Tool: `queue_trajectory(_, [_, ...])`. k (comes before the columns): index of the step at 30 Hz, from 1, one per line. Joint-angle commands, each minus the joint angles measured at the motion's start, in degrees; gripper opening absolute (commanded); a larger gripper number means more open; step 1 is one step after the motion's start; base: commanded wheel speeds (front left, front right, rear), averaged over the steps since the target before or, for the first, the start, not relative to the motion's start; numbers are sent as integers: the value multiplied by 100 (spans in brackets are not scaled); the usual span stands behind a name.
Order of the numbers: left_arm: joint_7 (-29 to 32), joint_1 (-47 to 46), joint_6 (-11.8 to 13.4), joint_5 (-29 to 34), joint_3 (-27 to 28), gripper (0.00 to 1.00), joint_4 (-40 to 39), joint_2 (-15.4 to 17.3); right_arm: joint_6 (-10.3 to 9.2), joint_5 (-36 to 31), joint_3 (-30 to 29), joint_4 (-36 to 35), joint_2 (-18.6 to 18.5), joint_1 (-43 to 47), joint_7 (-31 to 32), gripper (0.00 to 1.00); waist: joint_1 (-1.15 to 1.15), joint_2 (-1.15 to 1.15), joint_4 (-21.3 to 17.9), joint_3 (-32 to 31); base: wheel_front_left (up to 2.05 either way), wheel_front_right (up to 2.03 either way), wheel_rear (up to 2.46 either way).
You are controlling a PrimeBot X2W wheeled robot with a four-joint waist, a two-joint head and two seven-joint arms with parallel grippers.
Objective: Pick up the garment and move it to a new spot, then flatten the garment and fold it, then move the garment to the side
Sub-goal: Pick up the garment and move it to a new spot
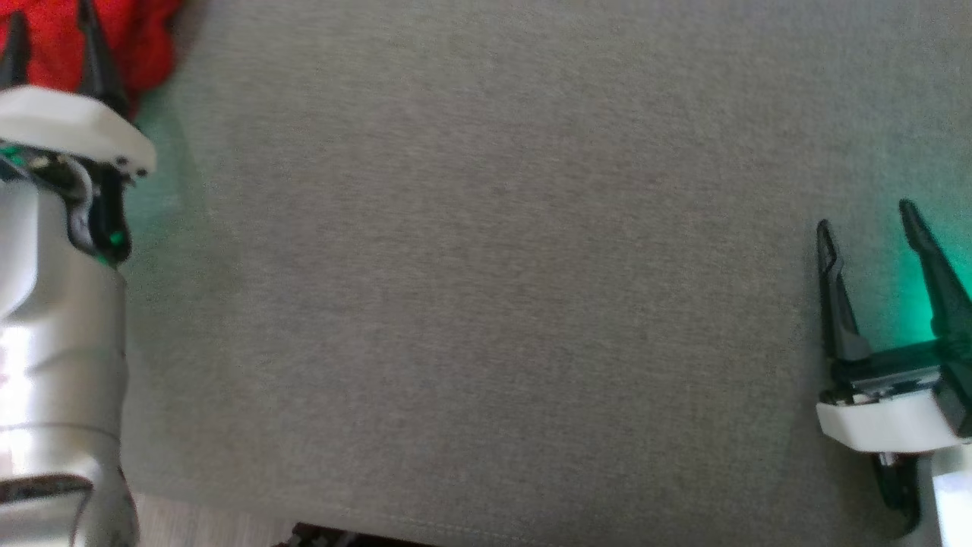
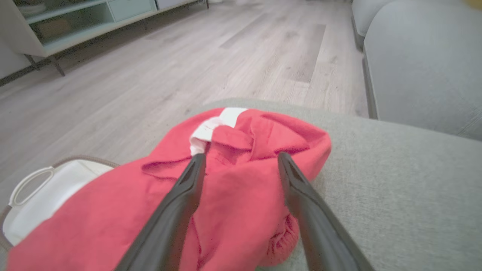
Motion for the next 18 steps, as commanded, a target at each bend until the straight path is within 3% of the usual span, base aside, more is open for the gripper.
queue_trajectory(1, [-6, -165, 84, 19, 179, 100, 127, 394, 42, 18, 132, -210, -92, 26, 27, 100, -2, 0, -318, 333, 0, 0, 0])
queue_trajectory(5, [266, -418, 180, 156, 55, 100, 980, 587, 42, 63, 136, -365, -65, 78, 52, 100, -2, 0, -484, 342, 0, 0, 0])
queue_trajectory(6, [308, -450, 197, 177, 37, 95, 1147, 641, 42, 75, 146, -379, -53, 85, 54, 100, -2, 0, -528, 321, 0, 0, 0])
queue_trajectory(7, [303, -482, 200, 211, 5, 71, 1274, 691, 42, 90, 153, -390, -45, 92, 54, 100, -2, 0, -561, 302, 0, 0, 0])
queue_trajectory(8, [279, -508, 180, 220, -13, 25, 1383, 721, 42, 106, 152, -399, -30, 97, 50, 100, -2, 0, -585, 274, 0, 0, 0])
queue_trajectory(9, [302, -539, 122, 200, -25, 0, 1488, 726, 42, 120, 132, -405, -6, 104, 45, 100, -2, 0, -601, 239, 0, 0, 0])
queue_trajectory(13, [224, -735, -136, 160, -137, 0, 1620, 805, 42, 149, 108, -275, 82, 165, 19, 100, -2, 0, -621, -19, 0, 0, 0])
queue_trajectory(18, [-75, -997, -283, -131, -180, 0, 1286, 809, 42, 240, 235, 61, 269, 128, -47, 100, -2, 0, -697, -554, 0, 0, 0])
